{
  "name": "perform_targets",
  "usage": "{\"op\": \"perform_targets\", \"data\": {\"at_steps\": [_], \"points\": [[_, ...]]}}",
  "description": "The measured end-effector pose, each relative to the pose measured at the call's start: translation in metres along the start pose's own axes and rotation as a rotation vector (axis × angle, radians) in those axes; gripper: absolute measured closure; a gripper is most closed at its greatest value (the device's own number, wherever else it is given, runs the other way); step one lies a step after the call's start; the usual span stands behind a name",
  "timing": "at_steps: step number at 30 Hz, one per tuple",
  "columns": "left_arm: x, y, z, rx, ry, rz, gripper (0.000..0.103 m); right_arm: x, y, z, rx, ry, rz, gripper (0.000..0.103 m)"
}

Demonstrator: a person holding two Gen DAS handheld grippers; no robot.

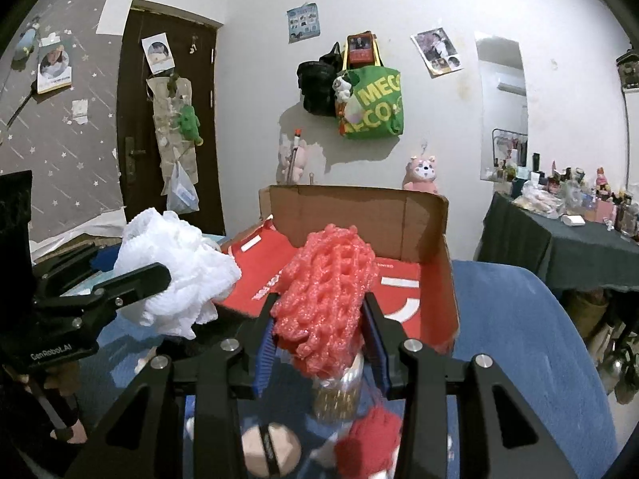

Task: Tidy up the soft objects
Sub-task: 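Carry the white puff and red foam net over the red box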

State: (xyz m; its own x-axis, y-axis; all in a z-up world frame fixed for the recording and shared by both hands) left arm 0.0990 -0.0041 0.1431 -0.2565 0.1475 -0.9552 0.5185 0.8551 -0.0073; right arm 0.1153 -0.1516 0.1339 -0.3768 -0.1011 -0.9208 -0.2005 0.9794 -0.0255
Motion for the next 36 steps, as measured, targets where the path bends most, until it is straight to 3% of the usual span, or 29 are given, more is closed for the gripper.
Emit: {"op": "perform_targets", "data": {"at_steps": [4, 12, 23, 32, 36], "points": [[-0.020, 0.021, 0.028, 0.005, 0.031, 0.002, 0.050, -0.026, -0.006, 0.037, -0.029, 0.051, -0.018, 0.061], [-0.036, 0.068, 0.111, -0.001, 0.205, -0.022, 0.050, -0.058, -0.015, 0.131, -0.055, 0.239, -0.050, 0.060], [-0.018, 0.106, 0.204, -0.015, 0.445, -0.074, 0.050, -0.054, -0.018, 0.238, -0.014, 0.497, -0.073, 0.060], [-0.004, 0.130, 0.259, -0.059, 0.524, -0.092, 0.050, -0.043, -0.020, 0.301, 0.063, 0.634, -0.099, 0.060], [-0.002, 0.131, 0.266, -0.051, 0.540, -0.117, 0.046, -0.037, -0.018, 0.315, 0.078, 0.648, -0.117, 0.058]]}}
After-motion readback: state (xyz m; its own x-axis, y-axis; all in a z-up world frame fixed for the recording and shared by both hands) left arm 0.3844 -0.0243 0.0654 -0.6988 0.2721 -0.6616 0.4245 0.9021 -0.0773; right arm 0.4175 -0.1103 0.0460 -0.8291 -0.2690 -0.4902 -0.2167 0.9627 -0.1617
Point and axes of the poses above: each gripper's, at about its wrist camera, not at the fingertips, and z roughly the way its jaws point, y to its left, x to its underside, the point moved 2 cm from there along z, roughly the way its jaws point, and after that the axes turned 12 degrees about x, right-handed, at the moved point
